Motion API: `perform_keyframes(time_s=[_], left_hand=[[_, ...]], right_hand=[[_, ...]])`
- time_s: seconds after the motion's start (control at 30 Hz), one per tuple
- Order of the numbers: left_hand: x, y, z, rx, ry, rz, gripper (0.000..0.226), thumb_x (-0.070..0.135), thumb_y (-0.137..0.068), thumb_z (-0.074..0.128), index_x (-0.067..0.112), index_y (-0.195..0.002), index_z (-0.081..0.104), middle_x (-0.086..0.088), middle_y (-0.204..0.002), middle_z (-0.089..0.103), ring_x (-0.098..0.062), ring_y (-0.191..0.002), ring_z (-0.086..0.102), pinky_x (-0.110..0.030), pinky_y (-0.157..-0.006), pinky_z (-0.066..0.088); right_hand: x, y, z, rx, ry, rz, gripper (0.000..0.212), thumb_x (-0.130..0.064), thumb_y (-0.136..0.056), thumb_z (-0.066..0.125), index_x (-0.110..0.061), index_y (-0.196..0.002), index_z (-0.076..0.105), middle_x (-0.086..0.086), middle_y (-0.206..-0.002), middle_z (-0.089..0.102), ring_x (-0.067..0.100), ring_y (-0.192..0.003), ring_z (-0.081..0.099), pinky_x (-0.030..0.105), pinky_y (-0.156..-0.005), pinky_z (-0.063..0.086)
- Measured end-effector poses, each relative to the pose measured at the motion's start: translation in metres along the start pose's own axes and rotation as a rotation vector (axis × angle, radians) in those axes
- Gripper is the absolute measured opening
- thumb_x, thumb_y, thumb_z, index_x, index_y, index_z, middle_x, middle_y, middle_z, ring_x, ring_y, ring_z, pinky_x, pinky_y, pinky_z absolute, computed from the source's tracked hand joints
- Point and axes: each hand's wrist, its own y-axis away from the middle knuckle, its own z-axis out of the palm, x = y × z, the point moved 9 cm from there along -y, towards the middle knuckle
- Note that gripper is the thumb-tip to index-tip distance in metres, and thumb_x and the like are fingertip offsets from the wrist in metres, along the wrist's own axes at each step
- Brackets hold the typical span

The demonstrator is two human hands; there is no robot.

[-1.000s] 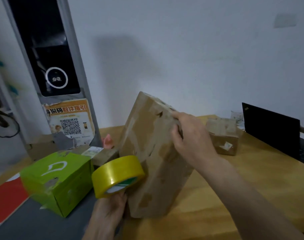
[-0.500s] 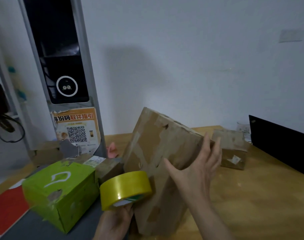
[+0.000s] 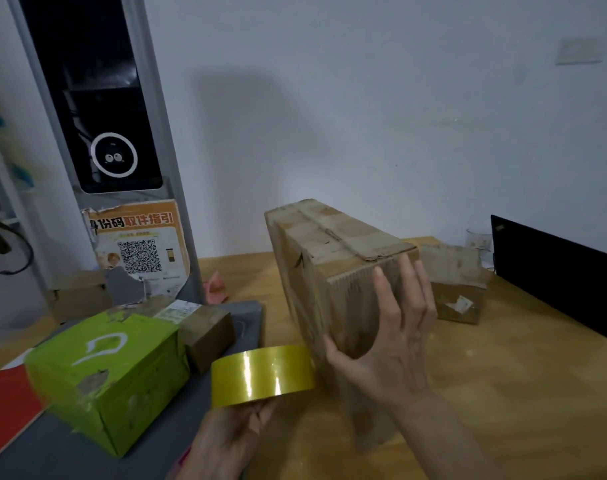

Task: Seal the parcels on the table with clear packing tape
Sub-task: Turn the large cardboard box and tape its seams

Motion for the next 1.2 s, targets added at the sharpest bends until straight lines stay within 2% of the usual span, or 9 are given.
perform_keyframes(time_s=[0.13, 0.27, 0.37, 0.47, 0.6, 0.7, 0.83, 1.03, 1.2], left_hand=[[-0.001, 0.006, 0.001, 0.029, 0.077, -0.022, 0.024, -0.005, -0.083, 0.054, 0.001, -0.105, 0.06, -0.02, -0.073, 0.073, -0.031, -0.057, 0.072, -0.042, -0.04, 0.056], [-0.005, 0.022, 0.012, -0.016, 0.02, -0.048, 0.059, -0.013, -0.029, 0.09, -0.006, -0.085, 0.073, -0.023, -0.063, 0.069, -0.033, -0.049, 0.068, -0.045, -0.04, 0.054], [-0.001, 0.03, 0.007, 0.03, 0.036, -0.033, 0.01, -0.004, -0.089, 0.062, -0.006, -0.099, 0.062, -0.022, -0.061, 0.069, -0.032, -0.048, 0.068, -0.043, -0.038, 0.054], [0.007, 0.031, 0.006, 0.0, 0.1, 0.01, 0.07, -0.003, -0.048, 0.093, -0.002, -0.109, 0.06, -0.024, -0.073, 0.072, -0.036, -0.057, 0.071, -0.049, -0.044, 0.056], [0.028, 0.037, 0.01, 0.002, 0.138, 0.033, 0.032, 0.019, -0.103, 0.045, 0.006, -0.13, 0.057, -0.019, -0.135, 0.06, -0.036, -0.118, 0.061, -0.046, -0.091, 0.055], [0.049, 0.04, 0.02, -0.016, 0.181, 0.065, 0.036, 0.02, -0.103, 0.044, 0.008, -0.134, 0.058, -0.016, -0.13, 0.063, -0.032, -0.129, 0.053, -0.043, -0.093, 0.046], [0.083, 0.054, 0.049, -0.091, 0.21, 0.13, 0.024, 0.015, -0.102, 0.045, 0.005, -0.105, 0.066, -0.015, -0.092, 0.073, -0.034, -0.101, 0.063, -0.047, -0.096, 0.048], [0.096, 0.071, 0.095, -0.153, 0.181, 0.118, 0.026, 0.009, -0.101, 0.049, 0.005, -0.124, 0.063, -0.018, -0.114, 0.069, -0.037, -0.102, 0.064, -0.05, -0.071, 0.058], [0.089, 0.076, 0.107, -0.154, 0.163, 0.1, 0.023, 0.011, -0.103, 0.049, 0.004, -0.12, 0.063, -0.018, -0.098, 0.071, -0.036, -0.103, 0.065, -0.051, -0.057, 0.058]], right_hand=[[0.011, 0.004, -0.001, -0.024, -0.007, 0.124, 0.119, -0.062, -0.06, 0.076, -0.019, -0.148, 0.009, 0.016, -0.155, 0.01, 0.039, -0.148, 0.002, 0.05, -0.12, 0.01], [0.044, 0.025, 0.007, -0.153, -0.076, 0.524, 0.135, -0.061, -0.055, 0.081, -0.035, -0.15, -0.012, 0.002, -0.161, -0.009, 0.028, -0.149, -0.007, 0.054, -0.12, 0.01], [0.065, 0.028, 0.002, -0.17, -0.158, 0.762, 0.133, -0.05, -0.061, 0.085, -0.039, -0.151, -0.012, -0.003, -0.16, -0.005, 0.022, -0.147, 0.005, 0.051, -0.119, 0.018], [0.105, 0.028, -0.015, 0.028, -0.361, 1.128, 0.119, -0.042, -0.068, 0.083, -0.038, -0.153, 0.001, 0.005, -0.157, 0.012, 0.031, -0.141, 0.023, 0.05, -0.113, 0.029], [0.137, 0.073, -0.003, 0.163, -0.691, 1.673, 0.106, -0.049, -0.066, 0.081, -0.036, -0.151, 0.02, 0.005, -0.145, 0.04, 0.031, -0.122, 0.047, 0.053, -0.095, 0.044], [0.119, 0.109, 0.018, -0.122, -0.809, 1.94, 0.094, -0.062, -0.051, 0.079, -0.028, -0.134, 0.049, 0.006, -0.125, 0.056, 0.033, -0.104, 0.053, 0.048, -0.07, 0.045], [0.088, 0.14, 0.028, -0.36, -0.932, 2.114, 0.073, -0.062, -0.067, 0.068, -0.021, -0.126, 0.053, 0.014, -0.126, 0.05, 0.045, -0.12, 0.043, 0.068, -0.098, 0.033], [0.061, 0.134, 0.021, -0.471, -1.053, 2.058, 0.048, -0.049, -0.077, 0.055, -0.024, -0.116, 0.066, 0.013, -0.125, 0.06, 0.044, -0.112, 0.051, 0.069, -0.083, 0.043], [0.035, 0.133, 0.01, -0.486, -1.235, 2.089, 0.051, -0.052, -0.082, 0.052, -0.017, -0.116, 0.067, 0.02, -0.123, 0.059, 0.047, -0.114, 0.047, 0.06, -0.08, 0.05]])
